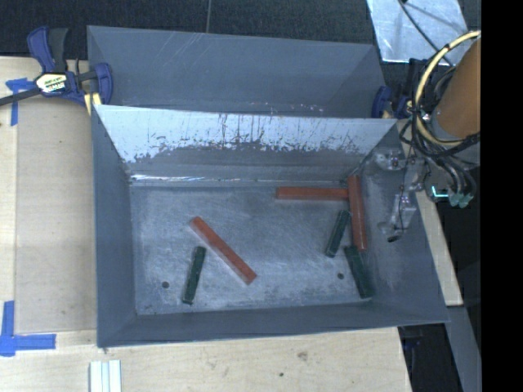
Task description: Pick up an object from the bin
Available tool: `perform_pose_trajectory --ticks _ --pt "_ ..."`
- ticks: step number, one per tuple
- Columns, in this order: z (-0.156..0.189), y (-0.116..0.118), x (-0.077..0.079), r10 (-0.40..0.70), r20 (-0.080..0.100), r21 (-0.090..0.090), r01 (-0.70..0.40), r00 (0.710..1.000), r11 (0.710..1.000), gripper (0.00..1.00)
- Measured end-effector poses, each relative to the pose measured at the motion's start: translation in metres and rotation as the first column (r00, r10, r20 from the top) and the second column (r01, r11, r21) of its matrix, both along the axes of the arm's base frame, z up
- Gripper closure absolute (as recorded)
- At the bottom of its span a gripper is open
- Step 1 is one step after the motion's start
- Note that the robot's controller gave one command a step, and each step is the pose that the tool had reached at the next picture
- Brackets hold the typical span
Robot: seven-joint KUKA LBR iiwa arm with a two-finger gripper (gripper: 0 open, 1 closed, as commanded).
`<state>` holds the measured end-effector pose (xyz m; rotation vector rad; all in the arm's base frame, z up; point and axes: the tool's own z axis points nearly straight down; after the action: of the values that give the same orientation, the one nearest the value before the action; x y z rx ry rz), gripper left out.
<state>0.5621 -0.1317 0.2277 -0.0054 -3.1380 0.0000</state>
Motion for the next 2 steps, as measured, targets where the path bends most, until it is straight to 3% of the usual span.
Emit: perform_pose_trajectory --ticks 1,2 --pt "-0.125 0.024 -0.013 0.380 0.001 0.002 -0.380 0.925 0.925 0.00" --pt "-0.157 0.024 0.067 0.725 0.010 0.003 -0.725 0.689 0.689 0.00"
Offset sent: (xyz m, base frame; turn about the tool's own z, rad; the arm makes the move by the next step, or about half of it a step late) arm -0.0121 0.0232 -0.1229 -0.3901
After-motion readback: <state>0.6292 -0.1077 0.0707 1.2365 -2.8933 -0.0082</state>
